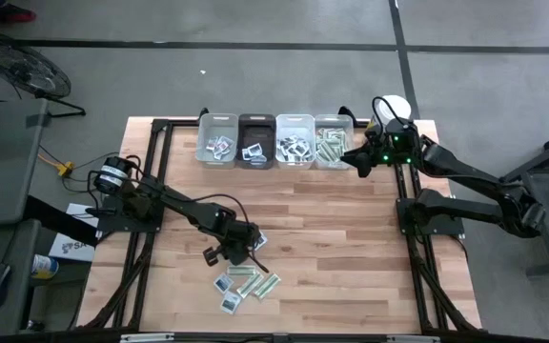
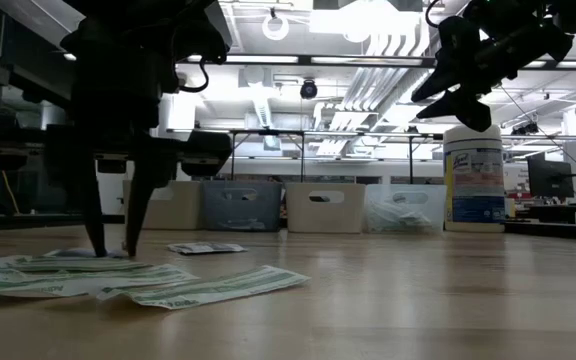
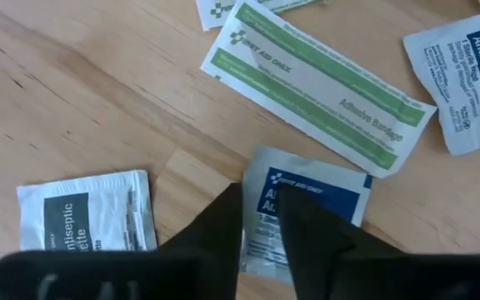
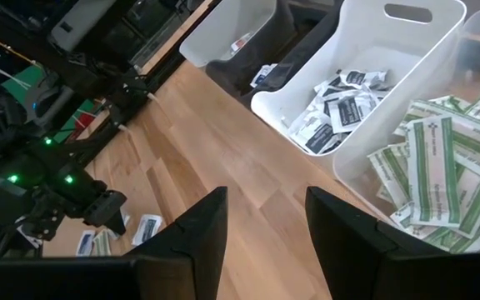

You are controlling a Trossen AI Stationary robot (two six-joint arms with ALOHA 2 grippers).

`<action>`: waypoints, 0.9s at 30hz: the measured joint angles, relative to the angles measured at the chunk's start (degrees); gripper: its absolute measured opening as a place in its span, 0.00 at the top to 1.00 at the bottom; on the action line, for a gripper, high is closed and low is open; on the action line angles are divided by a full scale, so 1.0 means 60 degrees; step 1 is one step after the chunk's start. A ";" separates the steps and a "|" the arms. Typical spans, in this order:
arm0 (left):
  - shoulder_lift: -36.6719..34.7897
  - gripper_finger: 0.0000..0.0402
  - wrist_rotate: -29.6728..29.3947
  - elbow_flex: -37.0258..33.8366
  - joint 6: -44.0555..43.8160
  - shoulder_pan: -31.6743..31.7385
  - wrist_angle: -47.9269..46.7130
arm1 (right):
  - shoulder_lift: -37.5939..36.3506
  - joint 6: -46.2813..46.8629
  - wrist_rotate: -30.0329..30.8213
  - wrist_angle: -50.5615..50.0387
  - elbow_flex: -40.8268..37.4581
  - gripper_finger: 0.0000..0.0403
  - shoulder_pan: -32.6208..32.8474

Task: Pick & Place First Aid Supplies
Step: Put the blue alcohol pad into the black bin

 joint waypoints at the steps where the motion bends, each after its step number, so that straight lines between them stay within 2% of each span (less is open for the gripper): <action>1: 0.0004 0.83 -0.0012 0.0000 -0.0001 0.0000 0.0004 | 0.0000 0.0000 -0.0006 -0.0001 0.0000 0.61 0.0000; 11: 0.0007 0.99 0.0089 -0.0011 -0.0092 0.0000 0.0002 | 0.0000 -0.0004 -0.0085 -0.0004 0.0000 0.61 0.0000; 17: -0.0117 1.00 0.0184 -0.0030 -0.1001 0.0000 0.0003 | 0.0000 -0.0080 -0.0245 -0.0011 0.0000 0.61 0.0000; 27: -0.1489 1.00 -0.1475 -0.0100 -0.2977 -0.0007 -0.0118 | 0.0000 -0.0267 -0.0298 -0.0011 -0.0004 0.61 -0.0004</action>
